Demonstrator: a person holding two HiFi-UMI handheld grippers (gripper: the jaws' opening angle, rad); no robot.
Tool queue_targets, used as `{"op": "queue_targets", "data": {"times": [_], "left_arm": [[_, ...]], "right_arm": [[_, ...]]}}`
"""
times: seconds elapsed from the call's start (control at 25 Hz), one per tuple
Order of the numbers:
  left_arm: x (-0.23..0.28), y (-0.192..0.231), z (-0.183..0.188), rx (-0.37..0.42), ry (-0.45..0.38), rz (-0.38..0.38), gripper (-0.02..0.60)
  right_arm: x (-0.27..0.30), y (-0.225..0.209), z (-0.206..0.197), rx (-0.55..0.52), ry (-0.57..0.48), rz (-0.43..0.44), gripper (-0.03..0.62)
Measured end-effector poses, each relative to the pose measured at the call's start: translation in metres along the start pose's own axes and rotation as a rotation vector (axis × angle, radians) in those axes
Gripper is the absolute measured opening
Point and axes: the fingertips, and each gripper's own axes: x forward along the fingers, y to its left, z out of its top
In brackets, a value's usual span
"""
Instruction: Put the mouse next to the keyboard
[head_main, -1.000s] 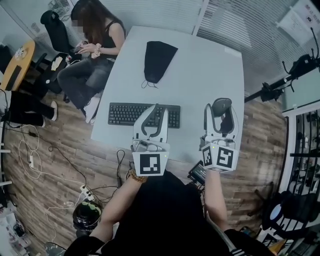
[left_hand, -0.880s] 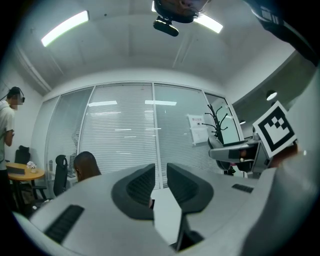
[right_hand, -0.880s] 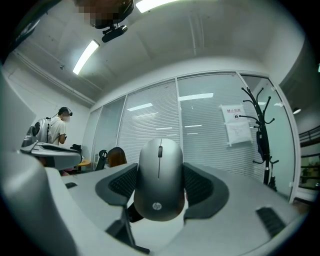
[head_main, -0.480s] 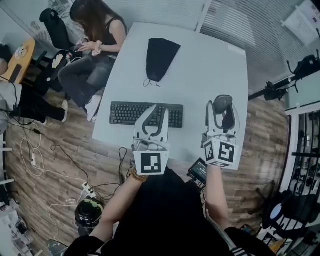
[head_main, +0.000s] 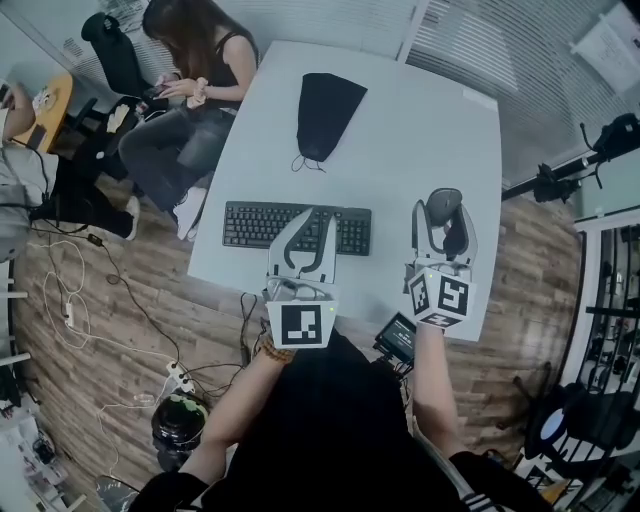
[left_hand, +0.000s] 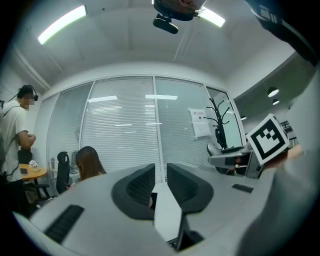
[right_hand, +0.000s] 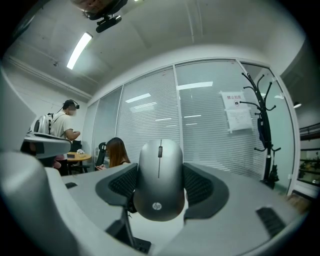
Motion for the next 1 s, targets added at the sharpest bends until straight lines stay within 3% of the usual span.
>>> {"op": "queue_targets", "data": {"times": [1.0], "left_arm": [[0.002, 0.019, -0.020, -0.001, 0.038, 0.036, 0.078]], "right_arm": [[0.036, -0.002, -0.084, 0.015, 0.188, 0.017, 0.285]]}}
